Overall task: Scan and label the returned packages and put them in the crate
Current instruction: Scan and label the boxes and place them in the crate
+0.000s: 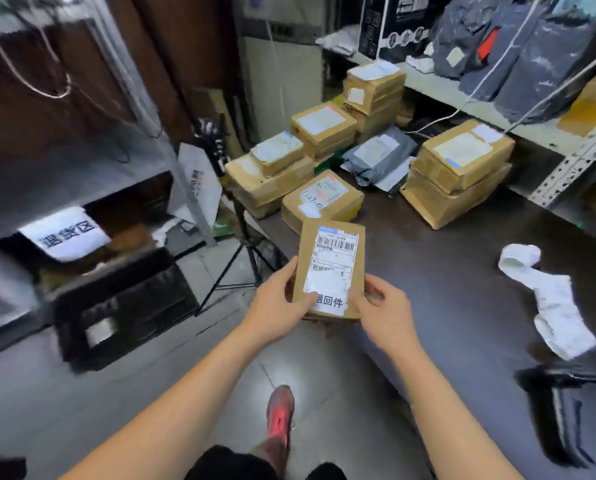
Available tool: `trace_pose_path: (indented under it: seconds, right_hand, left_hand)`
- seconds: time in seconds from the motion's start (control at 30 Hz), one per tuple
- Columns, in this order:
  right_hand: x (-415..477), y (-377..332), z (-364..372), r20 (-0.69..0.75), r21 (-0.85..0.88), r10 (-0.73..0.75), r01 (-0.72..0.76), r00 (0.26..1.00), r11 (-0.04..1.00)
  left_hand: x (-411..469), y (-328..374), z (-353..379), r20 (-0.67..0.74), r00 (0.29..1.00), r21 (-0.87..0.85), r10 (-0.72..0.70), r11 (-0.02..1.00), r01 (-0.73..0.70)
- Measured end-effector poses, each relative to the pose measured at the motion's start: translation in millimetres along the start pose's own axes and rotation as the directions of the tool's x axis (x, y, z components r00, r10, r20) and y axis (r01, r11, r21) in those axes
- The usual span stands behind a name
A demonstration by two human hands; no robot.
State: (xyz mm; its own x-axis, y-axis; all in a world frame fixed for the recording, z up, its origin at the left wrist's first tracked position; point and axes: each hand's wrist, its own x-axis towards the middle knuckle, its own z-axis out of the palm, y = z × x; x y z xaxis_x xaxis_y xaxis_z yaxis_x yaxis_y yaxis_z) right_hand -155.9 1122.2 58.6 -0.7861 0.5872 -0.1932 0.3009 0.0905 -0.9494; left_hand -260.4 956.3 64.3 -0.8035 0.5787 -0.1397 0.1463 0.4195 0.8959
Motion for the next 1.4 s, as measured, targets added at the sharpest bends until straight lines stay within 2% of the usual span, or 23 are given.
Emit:
trace_pose_path:
  seconds: [0.1,0.3,0.4,0.57,0.77,0.9,1.03,1.17,1.23,1.3,1.33,1.4]
  right_hand:
    - [-2.7,-13.1,60.5,0.146,-0.049,-0.045,0.053,0.988,0.997]
    - [-8.3,-43.3,194.5,0.375,-0.169,-0.078,0.151,0.924,0.974]
    - [-13.8,-52.3,267.7,0.442,-0.191,-0.101,0.203,0.891,0.960]
    - [-23.4,-60.9,387.7,0.537,-0.189,-0.066,0.196,0.841,0.962]
    - [-18.2,-55.8,505.7,0.644,-0.196,0.080,0.063,0.760,0.979]
    - [2.6,-47.3,572.7,0.696,-0.217,0.223,-0.096,0.683,0.971]
    - [48.9,-30.6,639.8,0.752,-0.140,0.217,-0.171,0.622,0.975]
    - [108.7,-18.9,714.2,0.822,-0.140,0.208,-0.166,0.530,0.976]
    - [135.9,-12.2,752.4,0.834,-0.156,0.211,-0.148,0.510,0.977]
    - [161.3,0.6,789.6,0.823,-0.174,0.231,-0.158,0.519,0.972]
    - [173.1,9.3,806.7,0.789,-0.181,0.246,-0.171,0.563,0.969]
    - [196.3,28.1,841.6,0.666,-0.161,0.270,-0.220,0.695,0.962]
  left_hand:
    - [-31.7,-26.7,-53.2,-0.144,0.986,0.006,-0.088,0.996,0.090]
    - [-87.5,-92.9,-153.9,-0.364,0.903,-0.171,-0.230,0.969,0.178]
    - [-108.4,-134.9,-204.4,-0.430,0.851,-0.255,-0.301,0.945,0.206]
    - [-129.6,-212.1,-286.0,-0.467,0.785,-0.384,-0.407,0.893,0.234]
    - [-130.6,-289.6,-359.7,-0.503,0.698,-0.513,-0.510,0.826,0.234]
    - [-112.4,-328.4,-392.0,-0.521,0.637,-0.563,-0.568,0.790,0.244]
    - [-78.2,-381.3,-437.9,-0.530,0.569,-0.596,-0.629,0.754,0.278]
    - [-33.2,-443.4,-511.9,-0.511,0.437,-0.698,-0.740,0.654,0.292]
    - [-7.4,-471.9,-545.8,-0.479,0.428,-0.699,-0.766,0.628,0.342]
    - [21.1,-503.6,-571.9,-0.451,0.430,-0.697,-0.782,0.610,0.377]
    - [34.4,-521.0,-581.1,-0.448,0.428,-0.703,-0.785,0.605,0.374]
    - [58.9,-560.2,-595.1,-0.461,0.410,-0.716,-0.787,0.603,0.351]
